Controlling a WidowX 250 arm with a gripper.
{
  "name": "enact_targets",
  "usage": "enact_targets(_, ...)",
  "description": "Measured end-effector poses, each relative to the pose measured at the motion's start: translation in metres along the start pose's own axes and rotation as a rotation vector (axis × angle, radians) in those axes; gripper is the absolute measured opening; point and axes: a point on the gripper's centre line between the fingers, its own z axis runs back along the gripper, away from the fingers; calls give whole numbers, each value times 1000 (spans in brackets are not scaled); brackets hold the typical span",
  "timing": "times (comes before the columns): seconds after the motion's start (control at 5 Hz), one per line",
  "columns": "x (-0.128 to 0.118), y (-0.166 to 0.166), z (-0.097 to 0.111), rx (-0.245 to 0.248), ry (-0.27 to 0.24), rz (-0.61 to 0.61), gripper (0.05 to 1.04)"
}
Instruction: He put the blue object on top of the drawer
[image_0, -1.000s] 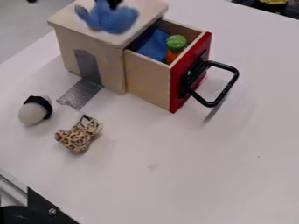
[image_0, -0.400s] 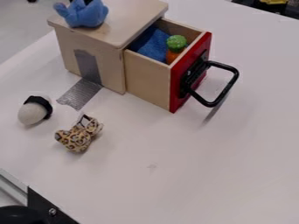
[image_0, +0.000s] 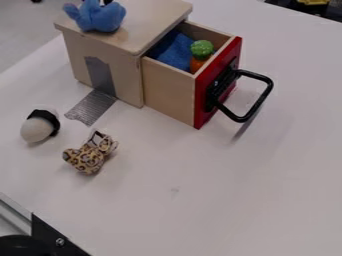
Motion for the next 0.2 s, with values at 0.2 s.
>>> enact_targets(0.2,-1,-5,30,-24,-16,-67,956)
